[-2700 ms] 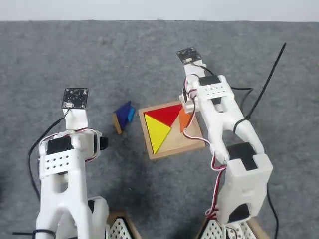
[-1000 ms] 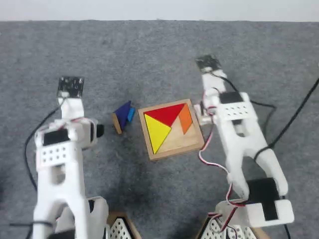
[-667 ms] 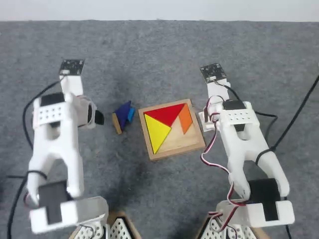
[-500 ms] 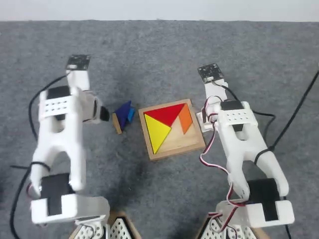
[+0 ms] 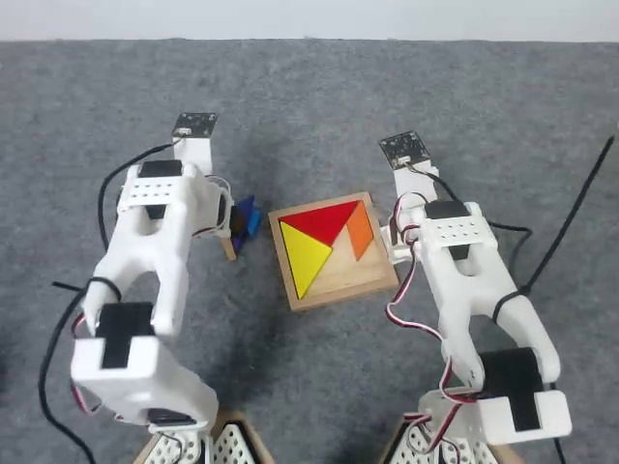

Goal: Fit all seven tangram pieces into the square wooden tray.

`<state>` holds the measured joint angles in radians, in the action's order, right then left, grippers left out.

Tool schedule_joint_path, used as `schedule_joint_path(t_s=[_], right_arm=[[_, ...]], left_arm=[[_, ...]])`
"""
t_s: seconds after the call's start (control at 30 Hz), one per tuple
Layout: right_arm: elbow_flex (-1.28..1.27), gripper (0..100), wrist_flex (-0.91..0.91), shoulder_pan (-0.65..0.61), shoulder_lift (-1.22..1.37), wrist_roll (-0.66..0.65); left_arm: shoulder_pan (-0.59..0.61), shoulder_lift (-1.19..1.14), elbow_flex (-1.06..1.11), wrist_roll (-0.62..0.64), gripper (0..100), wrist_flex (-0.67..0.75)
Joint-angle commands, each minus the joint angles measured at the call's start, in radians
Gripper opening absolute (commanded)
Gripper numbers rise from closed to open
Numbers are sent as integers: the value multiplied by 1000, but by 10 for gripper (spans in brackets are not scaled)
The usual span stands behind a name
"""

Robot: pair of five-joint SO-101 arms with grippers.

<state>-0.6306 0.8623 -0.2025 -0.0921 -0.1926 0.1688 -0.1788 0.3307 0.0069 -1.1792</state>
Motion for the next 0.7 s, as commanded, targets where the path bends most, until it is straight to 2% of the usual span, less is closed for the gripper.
schedule_joint_path(t_s=[0.0,0.1,0.33,0.53,0.67], right_arm=[[8,196,-12,-8,-56,-3],[8,195,-12,-8,-56,-3],[8,195,-12,-8,-56,-3],[8,195,-12,-8,-56,-3],[8,195,-12,-8,-56,17]], left_arm=[[18,-21,-74,25,207,21],[17,-35,-81,25,164,21],[11,-41,-79,23,150,23],[11,-43,-76,12,44,23],[11,-44,-76,-54,95,17]])
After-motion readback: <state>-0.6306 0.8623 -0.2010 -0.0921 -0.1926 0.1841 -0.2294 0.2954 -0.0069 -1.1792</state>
